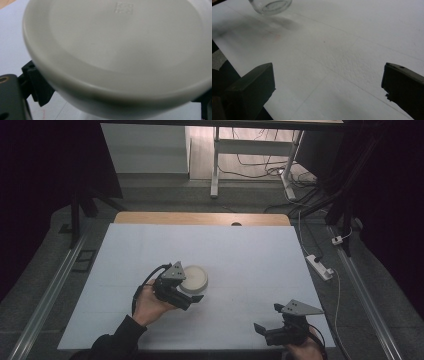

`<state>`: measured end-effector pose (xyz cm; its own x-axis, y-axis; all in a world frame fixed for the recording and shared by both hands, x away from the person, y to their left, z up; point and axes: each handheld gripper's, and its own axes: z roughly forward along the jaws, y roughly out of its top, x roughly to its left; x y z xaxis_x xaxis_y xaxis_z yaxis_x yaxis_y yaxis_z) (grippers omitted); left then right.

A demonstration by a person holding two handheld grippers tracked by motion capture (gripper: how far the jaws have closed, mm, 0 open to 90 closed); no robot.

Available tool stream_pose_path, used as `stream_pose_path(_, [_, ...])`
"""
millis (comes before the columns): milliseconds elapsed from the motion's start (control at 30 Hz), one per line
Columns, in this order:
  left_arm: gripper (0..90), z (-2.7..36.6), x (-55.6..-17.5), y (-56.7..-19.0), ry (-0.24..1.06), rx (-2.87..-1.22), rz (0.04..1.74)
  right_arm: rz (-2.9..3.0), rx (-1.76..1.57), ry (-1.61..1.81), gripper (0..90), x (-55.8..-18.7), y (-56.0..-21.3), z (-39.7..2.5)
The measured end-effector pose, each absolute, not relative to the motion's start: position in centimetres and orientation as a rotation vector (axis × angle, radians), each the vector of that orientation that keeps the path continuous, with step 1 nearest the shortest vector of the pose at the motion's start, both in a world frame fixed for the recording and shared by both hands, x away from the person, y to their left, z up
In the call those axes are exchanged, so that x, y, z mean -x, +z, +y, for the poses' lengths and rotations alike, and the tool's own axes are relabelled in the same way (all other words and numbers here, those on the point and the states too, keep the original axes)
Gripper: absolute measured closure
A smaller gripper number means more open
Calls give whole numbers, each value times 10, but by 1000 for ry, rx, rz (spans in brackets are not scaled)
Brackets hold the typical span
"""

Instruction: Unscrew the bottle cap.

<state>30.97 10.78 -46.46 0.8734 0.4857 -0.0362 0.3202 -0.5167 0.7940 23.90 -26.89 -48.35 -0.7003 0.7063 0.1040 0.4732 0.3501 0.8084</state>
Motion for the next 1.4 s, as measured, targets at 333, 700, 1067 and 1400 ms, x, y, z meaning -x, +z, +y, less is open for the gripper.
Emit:
stream_pose_path(333, [73, 106, -309, -465, 228, -2155, 569, 2379, -949, 1311, 0, -245, -470, -249])
stream_pose_path(700, [73, 102, -308, -469, 219, -2163, 556, 2410, -855, 1388, 0, -257, -455, -226])
stream_pose_path(1067, [73, 100, -308, -470, 213, -2167, 541, 2426, -756, 1398, 0, -269, -442, -202])
stream_pose_path(1400, [73, 95, -307, -474, 207, -2173, 538, 2449, -734, 1371, 0, -281, -433, -166])
